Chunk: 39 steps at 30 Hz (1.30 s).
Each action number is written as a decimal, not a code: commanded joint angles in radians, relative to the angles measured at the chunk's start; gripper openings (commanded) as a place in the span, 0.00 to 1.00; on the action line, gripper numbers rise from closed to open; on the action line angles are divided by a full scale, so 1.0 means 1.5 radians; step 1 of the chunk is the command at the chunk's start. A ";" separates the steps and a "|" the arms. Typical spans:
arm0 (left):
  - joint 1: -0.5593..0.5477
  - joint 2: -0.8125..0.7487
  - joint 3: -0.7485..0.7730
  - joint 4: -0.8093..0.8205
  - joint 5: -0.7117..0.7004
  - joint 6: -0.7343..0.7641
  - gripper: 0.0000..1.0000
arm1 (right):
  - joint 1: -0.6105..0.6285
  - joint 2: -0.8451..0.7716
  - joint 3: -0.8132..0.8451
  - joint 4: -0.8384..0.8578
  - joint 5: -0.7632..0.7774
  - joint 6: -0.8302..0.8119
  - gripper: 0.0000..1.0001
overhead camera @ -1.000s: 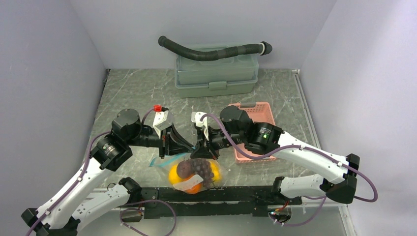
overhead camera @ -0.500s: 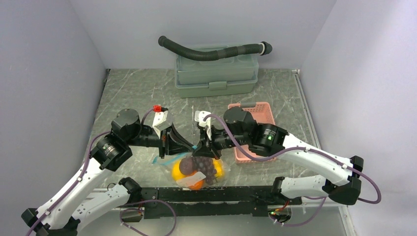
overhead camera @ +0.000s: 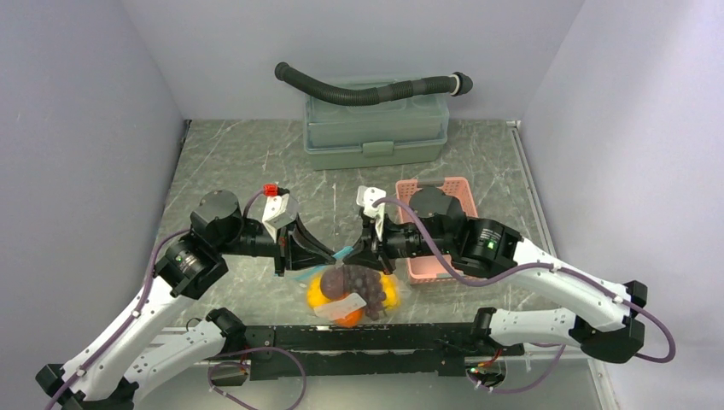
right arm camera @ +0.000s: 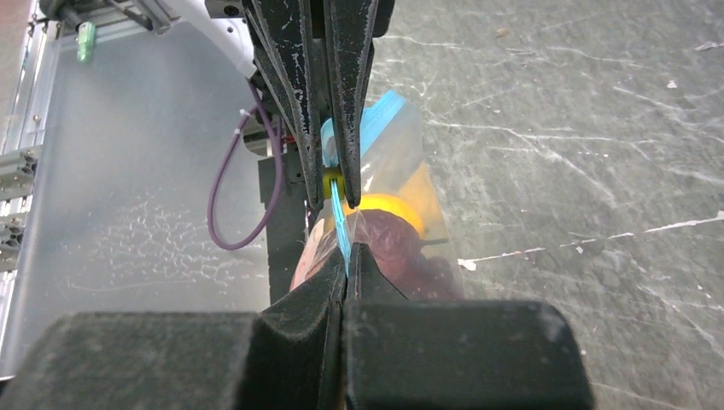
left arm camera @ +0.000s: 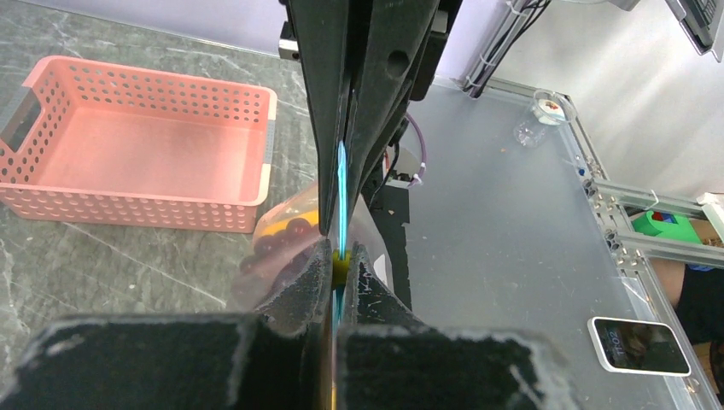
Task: Place the food in the zip-top bag and seal the zipper
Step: Zip the zipper food storage bag at the center of the board.
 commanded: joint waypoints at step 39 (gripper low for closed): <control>-0.002 -0.069 -0.015 -0.163 -0.094 0.039 0.00 | -0.005 -0.247 0.036 0.105 0.382 0.018 0.00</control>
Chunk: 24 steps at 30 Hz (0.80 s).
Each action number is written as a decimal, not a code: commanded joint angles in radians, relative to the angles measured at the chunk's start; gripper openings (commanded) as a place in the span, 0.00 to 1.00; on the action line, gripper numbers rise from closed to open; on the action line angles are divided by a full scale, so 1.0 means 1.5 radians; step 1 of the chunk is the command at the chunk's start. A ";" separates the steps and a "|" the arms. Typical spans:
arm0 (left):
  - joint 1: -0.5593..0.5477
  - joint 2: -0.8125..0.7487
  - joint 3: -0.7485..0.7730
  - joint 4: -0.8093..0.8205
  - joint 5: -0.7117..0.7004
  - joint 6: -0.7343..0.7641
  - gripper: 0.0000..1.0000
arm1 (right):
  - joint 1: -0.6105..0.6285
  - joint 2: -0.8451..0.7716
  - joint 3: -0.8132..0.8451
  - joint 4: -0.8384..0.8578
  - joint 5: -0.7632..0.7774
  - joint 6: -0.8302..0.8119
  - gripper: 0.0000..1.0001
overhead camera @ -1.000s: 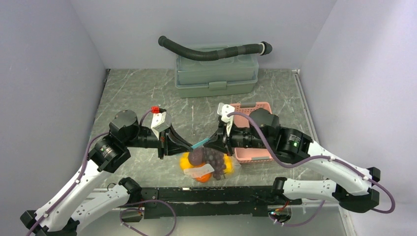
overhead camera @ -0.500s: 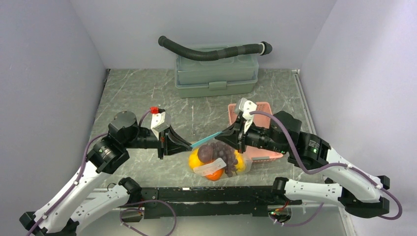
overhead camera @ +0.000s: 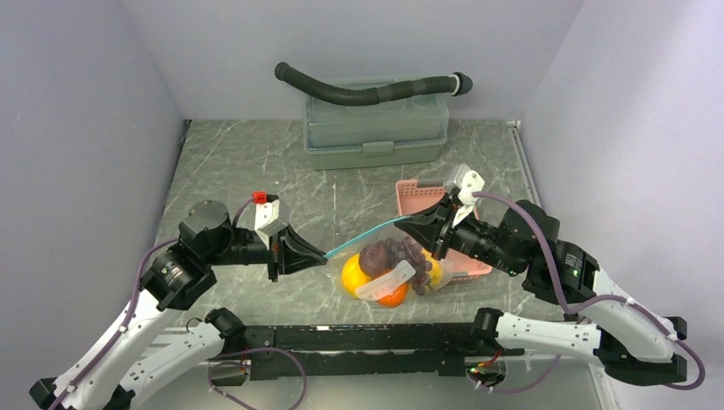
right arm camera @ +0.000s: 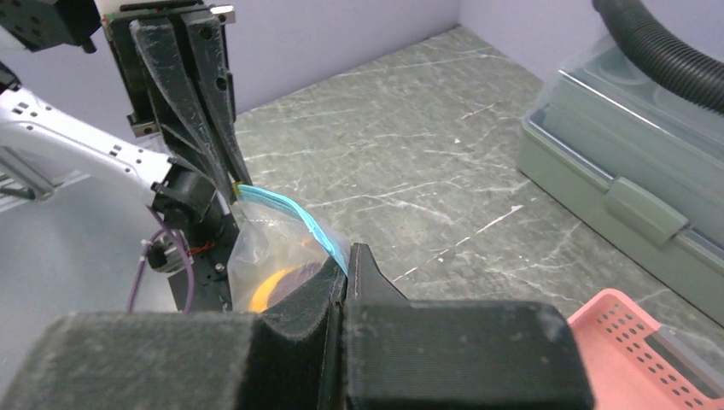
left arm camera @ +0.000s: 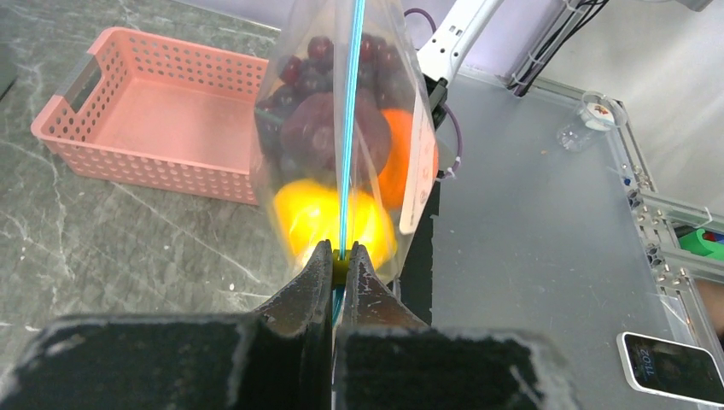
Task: Place the food in the zip-top bag and seal the zipper
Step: Zip the zipper food storage bag at the center of the board.
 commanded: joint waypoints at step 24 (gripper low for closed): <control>-0.001 -0.074 -0.029 -0.127 -0.049 0.011 0.00 | -0.005 -0.062 0.029 0.126 0.234 -0.047 0.00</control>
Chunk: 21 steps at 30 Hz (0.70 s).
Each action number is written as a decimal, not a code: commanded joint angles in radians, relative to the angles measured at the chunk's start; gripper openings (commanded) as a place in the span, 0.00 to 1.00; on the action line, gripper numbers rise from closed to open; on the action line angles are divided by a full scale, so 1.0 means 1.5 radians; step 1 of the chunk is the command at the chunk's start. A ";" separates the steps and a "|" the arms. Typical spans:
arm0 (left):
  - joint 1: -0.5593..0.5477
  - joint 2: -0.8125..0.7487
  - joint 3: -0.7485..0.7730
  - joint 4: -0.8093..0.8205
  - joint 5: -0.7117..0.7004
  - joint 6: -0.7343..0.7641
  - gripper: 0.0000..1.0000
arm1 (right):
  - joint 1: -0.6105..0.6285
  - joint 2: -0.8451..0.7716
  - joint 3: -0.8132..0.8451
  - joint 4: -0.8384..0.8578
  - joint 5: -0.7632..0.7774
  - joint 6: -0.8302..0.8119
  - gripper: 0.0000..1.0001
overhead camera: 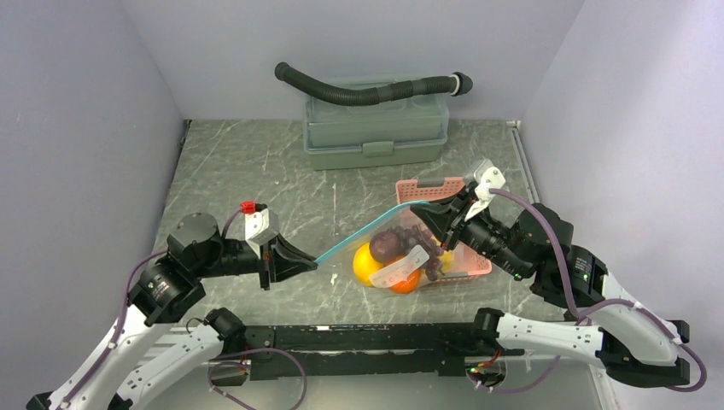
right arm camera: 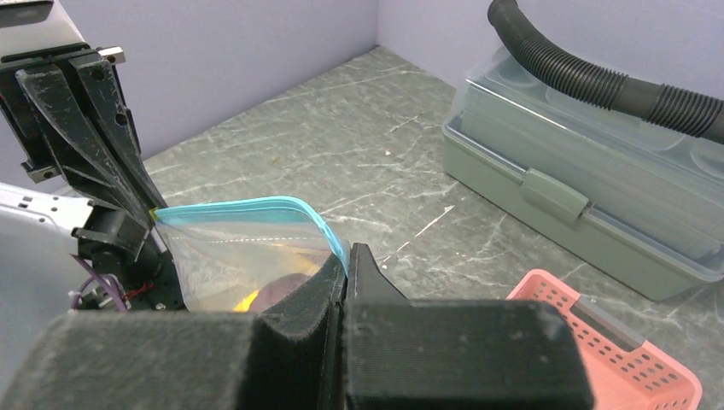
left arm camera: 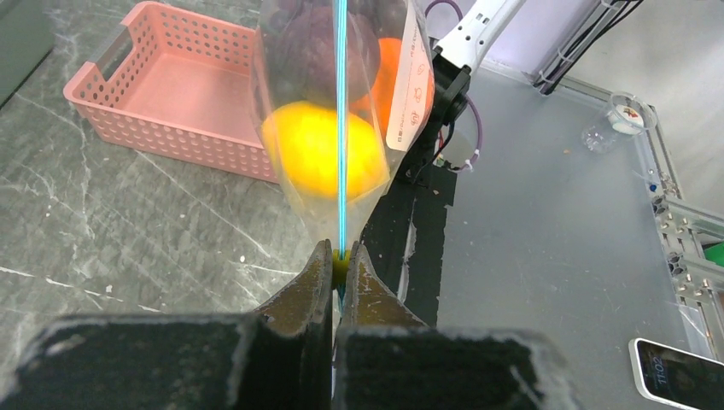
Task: Place the food in the zip-top bag and seal the zipper
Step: Zip the zipper food storage bag at the center of the board, then place the zipper food storage bag at the center of the board.
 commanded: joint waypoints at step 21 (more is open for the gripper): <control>-0.001 0.005 0.056 -0.041 -0.173 0.017 0.72 | -0.008 0.005 0.049 0.067 -0.002 -0.026 0.00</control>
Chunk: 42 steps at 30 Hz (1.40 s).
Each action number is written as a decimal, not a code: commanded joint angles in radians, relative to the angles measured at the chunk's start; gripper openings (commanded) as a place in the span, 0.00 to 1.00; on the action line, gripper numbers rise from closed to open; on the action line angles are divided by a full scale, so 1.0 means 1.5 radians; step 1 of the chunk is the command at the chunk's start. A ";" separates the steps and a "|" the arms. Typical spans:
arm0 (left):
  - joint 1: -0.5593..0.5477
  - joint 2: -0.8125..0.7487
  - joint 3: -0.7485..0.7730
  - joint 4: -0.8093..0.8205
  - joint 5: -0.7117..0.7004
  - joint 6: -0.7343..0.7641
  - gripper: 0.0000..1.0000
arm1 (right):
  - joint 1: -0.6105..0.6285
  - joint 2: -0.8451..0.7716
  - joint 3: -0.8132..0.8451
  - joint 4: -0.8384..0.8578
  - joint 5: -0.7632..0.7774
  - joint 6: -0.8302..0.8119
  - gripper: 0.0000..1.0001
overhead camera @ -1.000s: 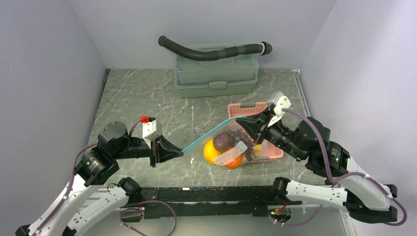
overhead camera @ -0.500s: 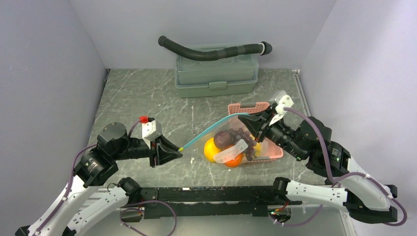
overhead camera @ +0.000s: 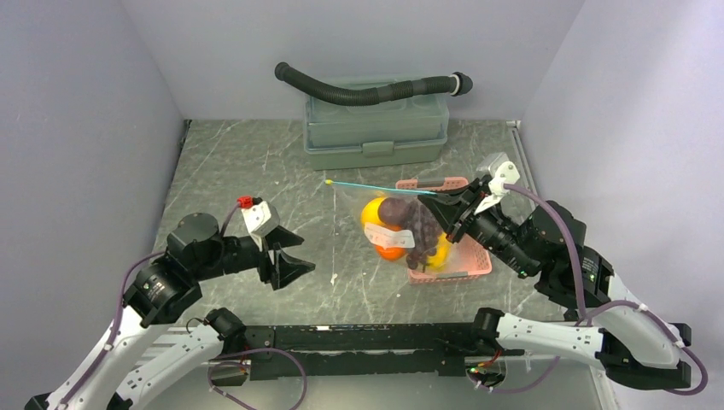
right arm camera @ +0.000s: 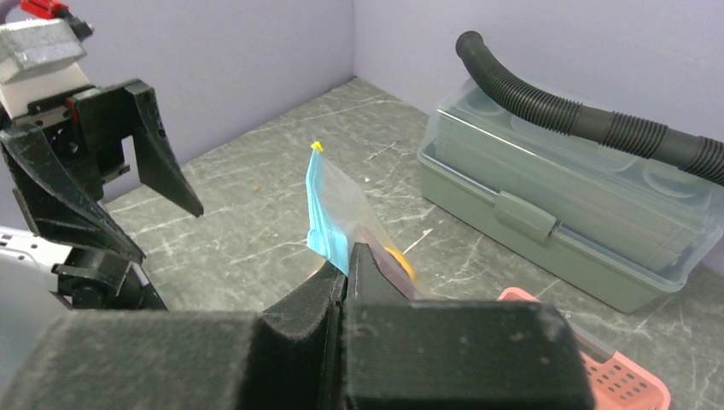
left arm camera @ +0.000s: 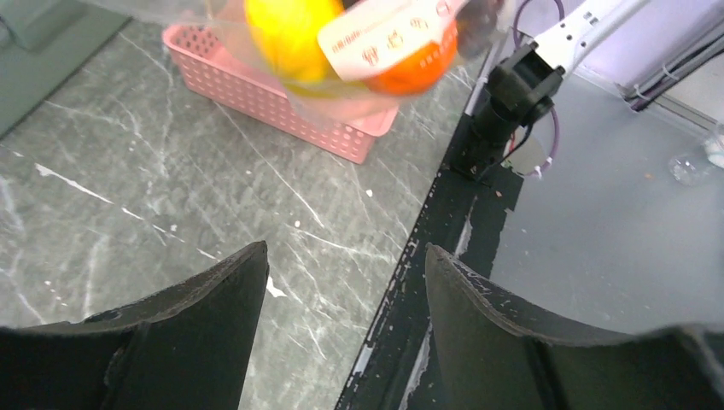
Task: Place the food in the zip-top bag and seal the zipper
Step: Place the zipper food storage bag at the center of the board.
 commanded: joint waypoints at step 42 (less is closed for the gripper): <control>-0.002 0.069 0.120 0.098 0.097 0.071 0.83 | 0.000 0.129 -0.009 0.050 -0.336 0.036 0.00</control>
